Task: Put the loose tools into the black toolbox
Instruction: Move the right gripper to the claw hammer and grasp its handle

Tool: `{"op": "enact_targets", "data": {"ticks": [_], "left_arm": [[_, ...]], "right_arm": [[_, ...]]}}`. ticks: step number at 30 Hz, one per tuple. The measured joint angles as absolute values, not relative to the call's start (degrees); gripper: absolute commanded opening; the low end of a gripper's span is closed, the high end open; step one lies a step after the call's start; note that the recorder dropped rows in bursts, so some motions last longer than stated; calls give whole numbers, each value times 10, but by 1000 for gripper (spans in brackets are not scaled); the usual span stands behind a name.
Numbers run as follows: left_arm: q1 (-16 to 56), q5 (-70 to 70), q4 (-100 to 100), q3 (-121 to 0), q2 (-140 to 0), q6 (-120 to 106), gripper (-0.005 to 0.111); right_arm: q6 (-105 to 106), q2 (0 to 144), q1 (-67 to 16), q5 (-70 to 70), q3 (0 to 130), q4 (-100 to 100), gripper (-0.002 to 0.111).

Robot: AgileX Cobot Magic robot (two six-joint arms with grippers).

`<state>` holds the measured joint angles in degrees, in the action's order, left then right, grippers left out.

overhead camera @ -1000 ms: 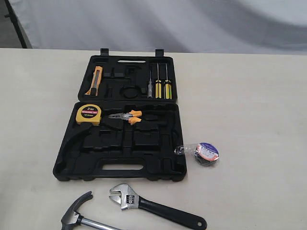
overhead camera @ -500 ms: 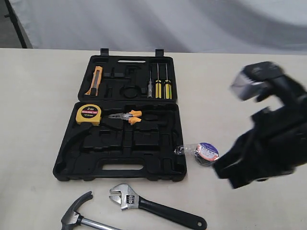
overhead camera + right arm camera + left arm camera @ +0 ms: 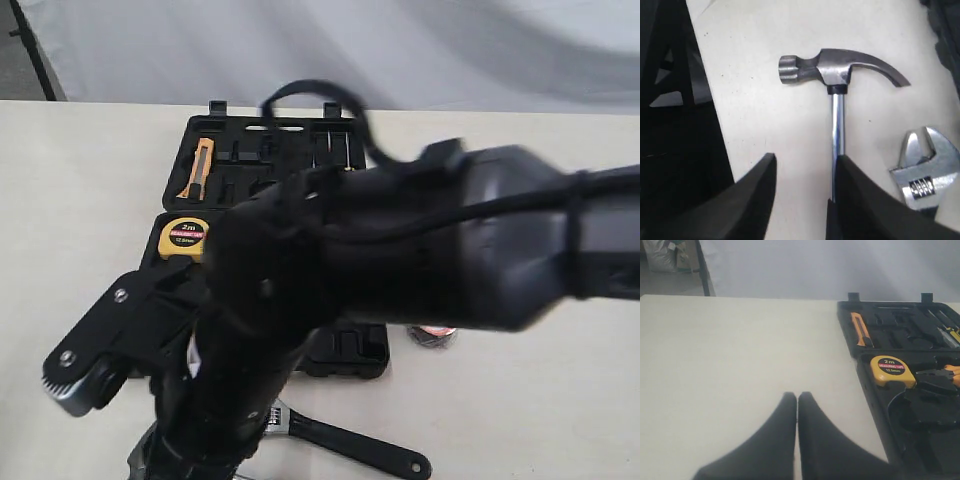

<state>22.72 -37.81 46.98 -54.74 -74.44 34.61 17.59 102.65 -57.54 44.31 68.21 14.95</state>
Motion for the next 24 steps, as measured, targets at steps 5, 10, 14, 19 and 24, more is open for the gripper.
{"op": "enact_targets", "data": {"ticks": [5,10,14,19,24], "left_arm": [[227,-378,470,-547,-744,346,1],[227,-378,470,-547,-744,346,1],[227,-378,470,-547,-744,346,1],[227,-378,470,-547,-744,346,1],[227,-378,470,-547,-744,346,1]], "right_arm": [[158,1092,-594,452,725,113,47],[147,1131,-595,429,732,86,47],[146,1155,-595,415,732,78,46],[161,1177,-596,407,737,60,10],[208,1175,-596,480,770,48,-1]]}}
